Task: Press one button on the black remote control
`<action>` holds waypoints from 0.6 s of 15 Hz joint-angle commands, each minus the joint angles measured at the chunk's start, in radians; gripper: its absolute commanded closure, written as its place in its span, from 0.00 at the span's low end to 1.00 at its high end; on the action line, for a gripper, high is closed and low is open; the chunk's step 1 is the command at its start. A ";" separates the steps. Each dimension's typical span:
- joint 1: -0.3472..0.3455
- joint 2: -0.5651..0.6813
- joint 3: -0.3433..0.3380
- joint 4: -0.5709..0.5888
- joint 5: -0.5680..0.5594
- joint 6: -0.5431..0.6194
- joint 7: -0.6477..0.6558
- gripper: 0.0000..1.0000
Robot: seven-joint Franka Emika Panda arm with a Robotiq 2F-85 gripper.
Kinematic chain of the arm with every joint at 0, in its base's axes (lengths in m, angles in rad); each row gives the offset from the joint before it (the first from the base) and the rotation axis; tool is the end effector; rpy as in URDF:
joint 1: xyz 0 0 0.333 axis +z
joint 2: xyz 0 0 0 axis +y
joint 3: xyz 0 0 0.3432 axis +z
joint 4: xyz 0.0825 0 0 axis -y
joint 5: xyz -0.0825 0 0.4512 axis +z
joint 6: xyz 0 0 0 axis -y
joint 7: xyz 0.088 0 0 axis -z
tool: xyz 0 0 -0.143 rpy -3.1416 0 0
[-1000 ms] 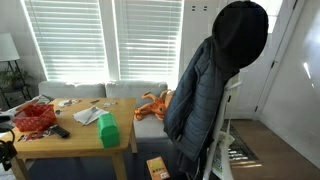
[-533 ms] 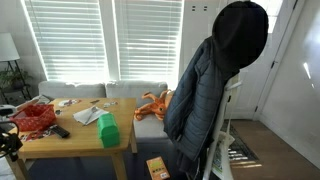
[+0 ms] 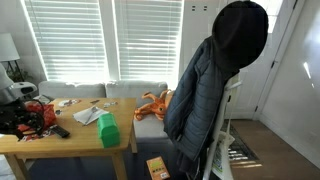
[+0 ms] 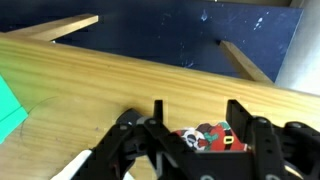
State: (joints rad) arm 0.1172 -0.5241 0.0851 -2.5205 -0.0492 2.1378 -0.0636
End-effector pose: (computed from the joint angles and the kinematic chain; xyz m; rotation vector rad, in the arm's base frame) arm 0.4438 0.0863 0.4305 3.0268 0.4281 0.2213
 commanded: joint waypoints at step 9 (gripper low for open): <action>0.044 0.138 -0.177 0.083 0.232 0.217 -0.232 1.00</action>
State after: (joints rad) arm 0.1331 -0.4490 -0.0628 -2.4846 0.0935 2.3458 -0.2469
